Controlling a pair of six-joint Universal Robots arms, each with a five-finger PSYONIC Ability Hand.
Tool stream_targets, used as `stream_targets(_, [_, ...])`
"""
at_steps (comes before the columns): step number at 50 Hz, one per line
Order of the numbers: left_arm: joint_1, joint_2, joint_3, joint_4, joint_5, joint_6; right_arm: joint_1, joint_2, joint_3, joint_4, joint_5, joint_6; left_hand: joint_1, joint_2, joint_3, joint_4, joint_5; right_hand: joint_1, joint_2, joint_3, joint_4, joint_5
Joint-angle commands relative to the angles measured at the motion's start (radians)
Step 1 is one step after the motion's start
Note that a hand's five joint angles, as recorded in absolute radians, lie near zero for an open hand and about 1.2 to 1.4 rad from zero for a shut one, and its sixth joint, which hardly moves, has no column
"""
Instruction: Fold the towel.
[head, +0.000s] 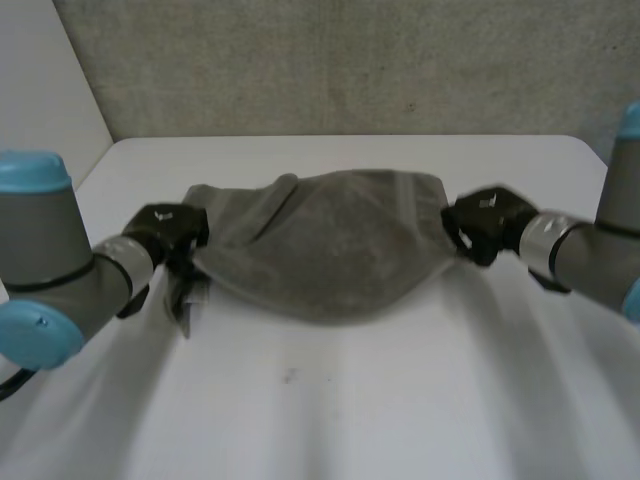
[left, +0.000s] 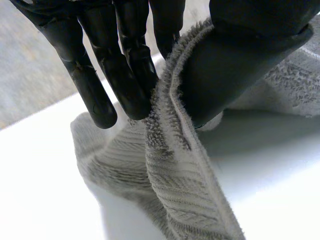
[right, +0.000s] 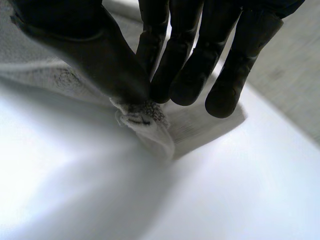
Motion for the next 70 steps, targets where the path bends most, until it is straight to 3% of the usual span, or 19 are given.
stream_targets(1, [0.0,0.01,-0.04,0.003,-0.003,0.074,0.0,0.022,0.129,-0.08,0.002,-0.028,0.229,0.18,0.179,0.178,0.206,0.079,0.073,0.06,0.055,0.053])
stream_targets(11, [-0.001,0.053,-0.045,-0.001,-0.005,0.068,0.0,0.024,0.187,-0.169,0.016,-0.023,0.229,0.18,0.179,0.178,0.206,0.001,-0.006,-0.018,-0.023,-0.025])
stream_targets(13, [-0.004,0.066,-0.049,-0.001,-0.005,0.068,0.0,0.021,0.207,-0.172,0.014,-0.02,0.229,0.18,0.179,0.178,0.206,-0.692,-0.698,-0.711,-0.715,-0.717])
stream_targets(15, [-0.006,0.069,-0.049,-0.003,-0.005,0.067,0.0,0.013,0.221,-0.173,0.014,-0.018,0.229,0.18,0.179,0.178,0.206,-0.811,-0.818,-0.83,-0.835,-0.837])
stream_targets(30, [-0.003,0.069,-0.009,-0.004,-0.002,0.013,0.0,-0.116,0.428,-0.291,0.01,-0.011,0.229,0.18,0.179,0.178,0.206,-1.118,-1.124,-1.137,-1.141,-1.143])
stream_targets(40, [-0.003,0.069,-0.011,-0.004,-0.002,0.011,0.003,-0.083,0.486,-0.431,0.016,0.031,0.229,0.18,0.179,0.178,0.206,-0.997,-1.004,-1.016,-1.021,-1.023])
stream_targets(54, [-0.003,0.063,-0.02,-0.004,-0.002,0.013,0.012,0.018,0.419,-0.555,0.02,0.035,0.229,0.18,0.179,0.178,0.206,-0.625,-0.631,-0.644,-0.648,-0.65])
stream_targets(59, [-0.003,0.063,-0.025,-0.004,0.0,0.013,0.014,0.036,0.385,-0.558,0.034,0.04,0.229,0.18,0.179,0.178,0.206,-0.322,-0.328,-0.341,-0.346,-0.348])
stream_targets(61, [-0.003,0.06,-0.029,-0.004,-0.002,0.013,0.012,0.029,0.375,-0.557,0.054,0.044,0.229,0.18,0.179,0.178,0.206,0.077,0.071,0.058,0.053,0.051])
stream_targets(68, [-0.001,0.05,-0.052,0.003,-0.002,0.022,0.0,-0.045,0.376,-0.54,0.082,0.095,0.229,0.18,0.179,0.178,0.206,0.079,0.073,0.06,0.055,0.053])
stream_targets(70, [-0.001,0.039,-0.063,0.008,-0.002,0.025,0.0,-0.094,0.391,-0.531,0.08,0.112,-0.001,-0.049,-0.051,-0.052,-0.024,0.079,0.073,0.06,0.055,0.053])
